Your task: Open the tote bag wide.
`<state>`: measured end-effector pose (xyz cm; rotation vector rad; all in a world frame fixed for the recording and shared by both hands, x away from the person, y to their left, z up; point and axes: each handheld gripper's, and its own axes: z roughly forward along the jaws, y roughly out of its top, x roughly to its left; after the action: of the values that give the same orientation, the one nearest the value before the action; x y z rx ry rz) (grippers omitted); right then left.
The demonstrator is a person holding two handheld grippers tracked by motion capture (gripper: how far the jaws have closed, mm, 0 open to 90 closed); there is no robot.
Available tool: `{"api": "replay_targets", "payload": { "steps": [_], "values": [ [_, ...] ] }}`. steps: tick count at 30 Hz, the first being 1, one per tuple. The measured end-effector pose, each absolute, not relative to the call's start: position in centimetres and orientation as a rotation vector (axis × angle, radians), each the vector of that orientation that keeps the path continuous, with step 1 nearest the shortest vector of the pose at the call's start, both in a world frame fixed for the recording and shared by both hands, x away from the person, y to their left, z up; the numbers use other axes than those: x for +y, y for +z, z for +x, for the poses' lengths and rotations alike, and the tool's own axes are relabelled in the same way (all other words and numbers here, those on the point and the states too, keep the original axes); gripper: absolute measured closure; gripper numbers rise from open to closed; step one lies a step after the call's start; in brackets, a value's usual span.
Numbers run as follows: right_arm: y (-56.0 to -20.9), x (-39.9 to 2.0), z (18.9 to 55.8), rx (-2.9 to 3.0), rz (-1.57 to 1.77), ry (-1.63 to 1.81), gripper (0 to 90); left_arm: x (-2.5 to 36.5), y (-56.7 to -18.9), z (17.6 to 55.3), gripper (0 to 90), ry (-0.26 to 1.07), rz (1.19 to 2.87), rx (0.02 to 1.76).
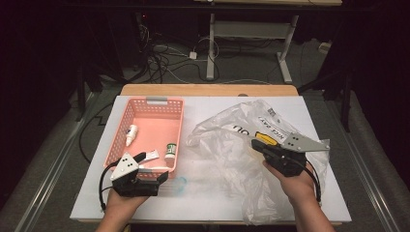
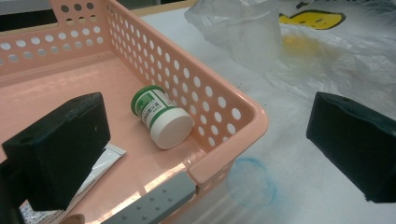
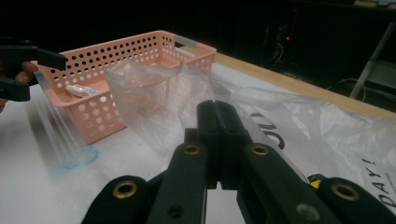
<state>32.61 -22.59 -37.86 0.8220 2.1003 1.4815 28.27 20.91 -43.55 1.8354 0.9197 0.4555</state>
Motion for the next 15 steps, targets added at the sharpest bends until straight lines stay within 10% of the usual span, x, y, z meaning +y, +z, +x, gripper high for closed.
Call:
{"api": "replay_targets", "payload": {
  "steps": [15],
  "values": [
    [-34.6, -24.2, 31.6, 1.964, 0.757, 1.564, 90.0, 21.3, -43.9, 27.6, 0.0, 0.469, 1.837, 0.937]
  ]
}}
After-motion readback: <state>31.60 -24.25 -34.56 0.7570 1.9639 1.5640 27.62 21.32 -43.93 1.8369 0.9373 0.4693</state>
